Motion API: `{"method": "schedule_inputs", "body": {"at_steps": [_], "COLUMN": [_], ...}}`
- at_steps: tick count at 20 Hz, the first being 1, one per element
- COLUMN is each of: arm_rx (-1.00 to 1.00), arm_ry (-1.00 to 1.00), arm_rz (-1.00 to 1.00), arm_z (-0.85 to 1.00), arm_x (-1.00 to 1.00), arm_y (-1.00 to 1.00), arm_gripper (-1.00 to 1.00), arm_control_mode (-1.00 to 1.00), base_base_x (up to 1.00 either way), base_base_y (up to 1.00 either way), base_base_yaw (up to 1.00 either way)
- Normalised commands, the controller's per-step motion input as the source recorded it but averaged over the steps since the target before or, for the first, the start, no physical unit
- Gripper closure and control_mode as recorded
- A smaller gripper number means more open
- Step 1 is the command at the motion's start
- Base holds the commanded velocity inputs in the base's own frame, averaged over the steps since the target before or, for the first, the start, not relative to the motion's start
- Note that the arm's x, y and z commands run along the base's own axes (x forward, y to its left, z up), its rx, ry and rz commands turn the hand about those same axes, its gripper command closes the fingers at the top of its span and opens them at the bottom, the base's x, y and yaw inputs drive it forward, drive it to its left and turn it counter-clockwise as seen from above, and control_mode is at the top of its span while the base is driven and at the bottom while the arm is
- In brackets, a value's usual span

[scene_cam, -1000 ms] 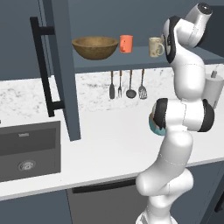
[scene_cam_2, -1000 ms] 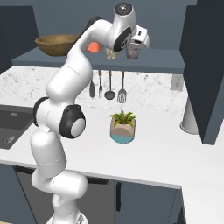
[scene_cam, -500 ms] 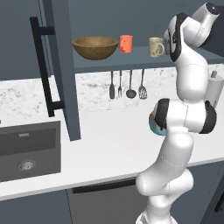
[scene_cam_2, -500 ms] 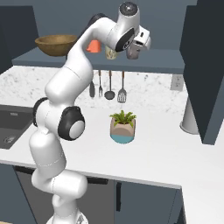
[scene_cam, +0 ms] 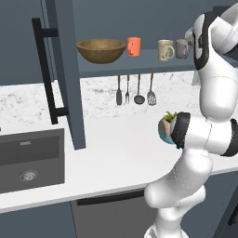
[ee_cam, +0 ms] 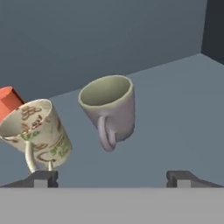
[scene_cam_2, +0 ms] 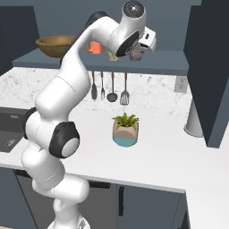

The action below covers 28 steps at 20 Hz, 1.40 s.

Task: Gather all objects into one cabinet and sort the glasses and bowls to opposite sides.

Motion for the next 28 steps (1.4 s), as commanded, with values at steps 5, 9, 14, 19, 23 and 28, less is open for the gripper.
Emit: {"method": "schedule_inputs", "body": {"at_steps": [5,9,14,19,23,28], "arm_rx": [0.00,0.00,-0.02,-0.01,0.00,0.00], "arm_ry": [-0.09,-0.14,-0.12,-0.02,0.00,0.00], "arm_rz": [0.00,-0.02,-0.05,-0.05,-0.01,0.00], "arm_z": [0.00,0.00,0.00,-0.01,-0.04,-0.10], "arm_x": [-0.78,-0.60,-0.56,-0.74,-0.93,-0.99], "arm_y": [0.19,0.46,0.64,0.45,0.24,0.09], "arm_gripper": [-1.00,-1.00,-1.00,-1.00,-1.00,-1.00], "arm_control_mode": [-1.00,-1.00,-1.00,-1.00,-1.00,-1.00], "base_base_x": [0.00,0.00,0.00,0.00,0.00,0.00], "base_base_y": [0.00,0.00,0.00,0.00,0.00,0.00], "base_base_yaw": [0.00,0.00,0.00,0.00,0.00,0.00]}}
